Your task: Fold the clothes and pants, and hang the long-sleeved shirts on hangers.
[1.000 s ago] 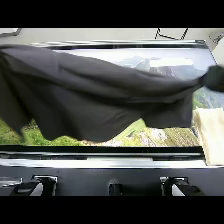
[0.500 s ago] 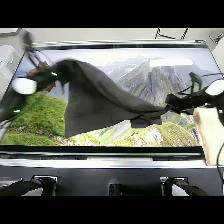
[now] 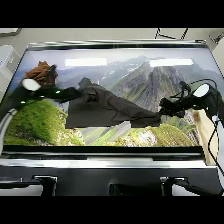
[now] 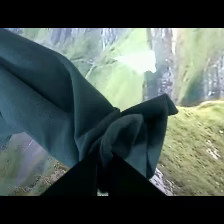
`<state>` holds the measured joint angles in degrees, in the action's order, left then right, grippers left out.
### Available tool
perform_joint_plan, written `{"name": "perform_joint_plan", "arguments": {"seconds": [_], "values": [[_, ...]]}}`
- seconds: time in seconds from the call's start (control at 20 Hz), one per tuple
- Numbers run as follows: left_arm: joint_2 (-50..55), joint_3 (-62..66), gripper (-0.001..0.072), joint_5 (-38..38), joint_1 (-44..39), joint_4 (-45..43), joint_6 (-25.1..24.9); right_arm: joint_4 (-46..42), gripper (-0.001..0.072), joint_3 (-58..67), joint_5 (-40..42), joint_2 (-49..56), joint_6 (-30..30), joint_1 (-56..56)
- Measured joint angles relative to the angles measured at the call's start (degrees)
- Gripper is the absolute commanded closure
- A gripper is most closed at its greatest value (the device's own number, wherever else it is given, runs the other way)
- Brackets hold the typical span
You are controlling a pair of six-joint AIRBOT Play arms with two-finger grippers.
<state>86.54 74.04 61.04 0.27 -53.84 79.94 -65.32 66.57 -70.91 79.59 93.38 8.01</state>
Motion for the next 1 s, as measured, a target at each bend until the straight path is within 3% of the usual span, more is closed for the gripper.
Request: {"name": "perform_joint_plan", "arguments": {"seconds": [0.05, 0.25, 0.45, 0.7, 0.75, 0.8, 0.85, 1.0], "values": [[-0.2, -1.2, 0.0226, 4.7, 3.7, -0.8, 0.7, 0.0, 0.0664, 0.0, -0.4, 0.1, -0.4, 0.0], [-1.2, -11.4, 0.0225, 13.2, 14.5, -1.8, 1.7, 0.0, 0.0664, 0.0, -1.5, 0.3, -1.0, 0.0], [-1.2, -21.1, 0.0226, 10.5, 17.3, 3.5, -2.7, 0.1, 0.0663, 0.0, -2.2, 0.3, -1.2, 0.0], [-0.8, -25.6, 0.0246, 4.8, 14.6, 10.1, -6.0, 0.2, 0.0663, 0.0, -2.6, 0.3, -1.2, 0.0], [-0.7, -25.9, 0.0400, 3.3, 13.5, 10.7, -5.6, 0.2, 0.0663, 0.0, -2.6, 0.3, -0.9, 0.0], [-0.6, -26.1, 0.0610, 1.4, 12.5, 10.8, -5.1, 0.2, 0.0664, 0.0, -2.9, 0.3, -0.8, 0.0], [-0.4, -26.2, 0.0685, -0.3, 11.6, 10.3, -4.3, 0.2, 0.0664, 0.0, -3.3, 0.3, -0.8, 0.0], [-1.4, -24.3, 0.0687, -2.0, 10.0, 11.1, -3.7, 0.2, 0.0665, 0.7, -4.6, 0.1, -0.8, 0.0]]}}
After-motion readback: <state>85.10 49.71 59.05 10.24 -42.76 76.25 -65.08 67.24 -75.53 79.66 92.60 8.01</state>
